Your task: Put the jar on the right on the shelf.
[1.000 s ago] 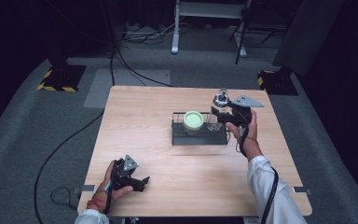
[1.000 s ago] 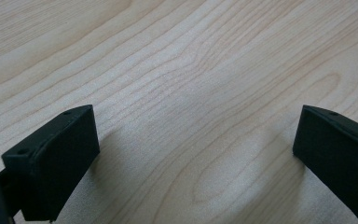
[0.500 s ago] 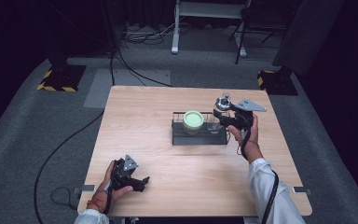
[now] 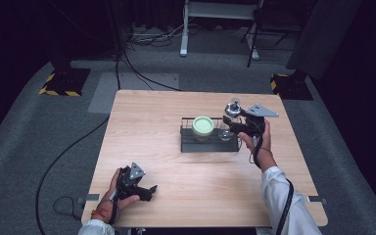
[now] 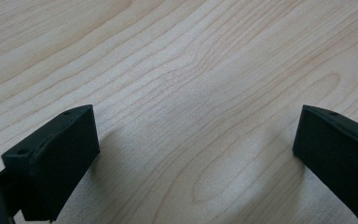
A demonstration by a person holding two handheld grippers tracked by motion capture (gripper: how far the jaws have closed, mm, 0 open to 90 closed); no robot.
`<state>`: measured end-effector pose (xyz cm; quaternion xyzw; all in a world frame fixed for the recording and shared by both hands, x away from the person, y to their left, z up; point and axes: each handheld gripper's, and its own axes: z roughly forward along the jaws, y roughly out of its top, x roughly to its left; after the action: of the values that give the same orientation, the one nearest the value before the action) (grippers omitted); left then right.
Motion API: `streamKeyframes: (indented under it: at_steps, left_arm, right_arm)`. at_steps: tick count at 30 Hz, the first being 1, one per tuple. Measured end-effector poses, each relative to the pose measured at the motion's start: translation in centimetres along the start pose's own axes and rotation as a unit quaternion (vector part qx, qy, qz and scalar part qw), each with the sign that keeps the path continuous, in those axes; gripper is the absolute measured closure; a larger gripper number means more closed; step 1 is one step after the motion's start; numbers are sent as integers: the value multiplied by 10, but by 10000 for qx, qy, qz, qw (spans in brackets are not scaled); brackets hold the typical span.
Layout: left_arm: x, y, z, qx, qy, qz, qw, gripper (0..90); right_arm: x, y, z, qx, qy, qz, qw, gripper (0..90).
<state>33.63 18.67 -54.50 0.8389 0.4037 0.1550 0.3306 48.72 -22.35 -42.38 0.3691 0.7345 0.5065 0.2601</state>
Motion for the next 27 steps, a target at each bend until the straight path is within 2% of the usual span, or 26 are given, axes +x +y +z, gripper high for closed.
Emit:
streamKeyframes:
  at_steps: [10, 15, 17, 23, 27]
  left_arm:
    - [0, 0, 0, 1, 1, 0, 10000, 1]
    - [0, 0, 0, 1, 1, 0, 10000, 1]
    - [0, 0, 0, 1, 0, 0, 10000, 1]
    - [0, 0, 0, 1, 0, 0, 10000, 1]
    - [0, 0, 0, 1, 0, 0, 10000, 1]
  right_arm:
    - [-4, -3, 2, 165, 31, -34, 9999, 212]
    - [-6, -5, 4, 283, 15, 68, 9996, 170]
    - [-6, -6, 5, 344, -80, 35, 9994, 137]
    - [-4, -6, 7, 448, -134, -34, 9989, 57]
    - [-4, -6, 7, 472, -61, -60, 9989, 41]
